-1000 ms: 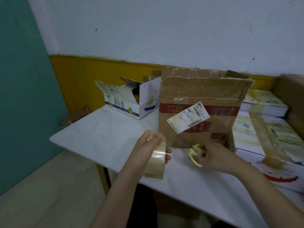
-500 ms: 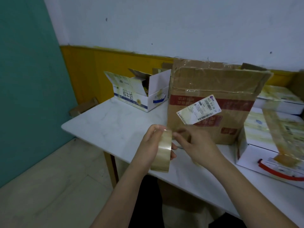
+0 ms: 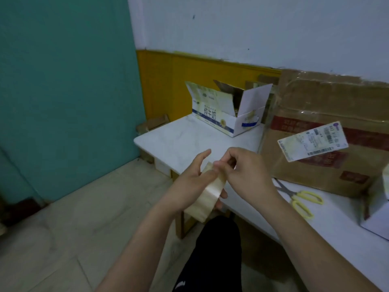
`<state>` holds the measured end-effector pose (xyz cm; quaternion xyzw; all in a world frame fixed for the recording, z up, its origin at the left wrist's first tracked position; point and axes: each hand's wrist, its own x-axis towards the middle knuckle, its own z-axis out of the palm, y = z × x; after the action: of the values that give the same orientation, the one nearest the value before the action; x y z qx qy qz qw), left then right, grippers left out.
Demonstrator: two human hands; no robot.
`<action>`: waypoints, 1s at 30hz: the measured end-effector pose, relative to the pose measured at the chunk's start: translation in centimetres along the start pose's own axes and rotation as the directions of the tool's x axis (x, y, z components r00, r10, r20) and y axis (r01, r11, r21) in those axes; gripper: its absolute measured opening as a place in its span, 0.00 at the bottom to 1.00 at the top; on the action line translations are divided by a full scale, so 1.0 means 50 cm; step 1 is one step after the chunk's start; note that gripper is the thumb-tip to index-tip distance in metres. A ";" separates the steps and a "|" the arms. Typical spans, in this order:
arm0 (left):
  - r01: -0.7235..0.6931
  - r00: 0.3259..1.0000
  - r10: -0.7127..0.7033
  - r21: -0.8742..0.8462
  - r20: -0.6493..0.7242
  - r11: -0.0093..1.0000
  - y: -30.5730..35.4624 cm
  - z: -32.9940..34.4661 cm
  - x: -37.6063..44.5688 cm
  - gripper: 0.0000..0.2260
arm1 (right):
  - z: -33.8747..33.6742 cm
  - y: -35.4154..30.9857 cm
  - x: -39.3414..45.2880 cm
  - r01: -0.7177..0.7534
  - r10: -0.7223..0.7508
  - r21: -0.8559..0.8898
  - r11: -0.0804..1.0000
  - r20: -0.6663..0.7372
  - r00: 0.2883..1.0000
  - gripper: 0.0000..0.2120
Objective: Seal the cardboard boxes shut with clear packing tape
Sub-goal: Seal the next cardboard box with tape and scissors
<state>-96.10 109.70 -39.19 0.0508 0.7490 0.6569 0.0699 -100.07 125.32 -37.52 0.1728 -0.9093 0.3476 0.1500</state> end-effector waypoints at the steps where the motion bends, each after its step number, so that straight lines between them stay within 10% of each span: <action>1: 0.024 1.000 -0.024 0.009 -0.010 1.000 -0.006 -0.014 -0.007 0.25 | 0.009 -0.004 -0.001 -0.010 0.010 0.000 1.000 0.008 1.000 0.11; 7: 0.208 0.977 -0.212 0.322 -0.022 0.924 -0.080 -0.059 0.017 0.39 | 0.059 0.024 0.010 -0.089 0.089 0.010 0.996 0.056 0.994 0.13; 22: 0.256 0.945 -0.146 0.387 -0.292 0.886 -0.166 0.003 0.123 0.38 | 0.160 0.139 0.029 -0.017 0.031 -0.245 0.969 0.054 0.998 0.10; 25: 0.268 0.937 -0.143 0.391 -0.320 0.880 -0.169 0.009 0.124 0.38 | 0.158 0.160 0.029 -0.087 0.075 -0.350 0.933 -0.049 0.996 0.28; 30: 0.470 0.849 -0.151 0.594 -0.506 0.653 -0.155 0.038 0.130 0.45 | 0.142 0.168 0.028 -0.096 0.069 -0.446 0.890 -0.076 0.995 0.32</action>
<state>-102.06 111.61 -47.36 -0.1987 0.9342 0.2964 -0.0004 -105.91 126.03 -46.91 0.0848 -0.9667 0.1392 0.1972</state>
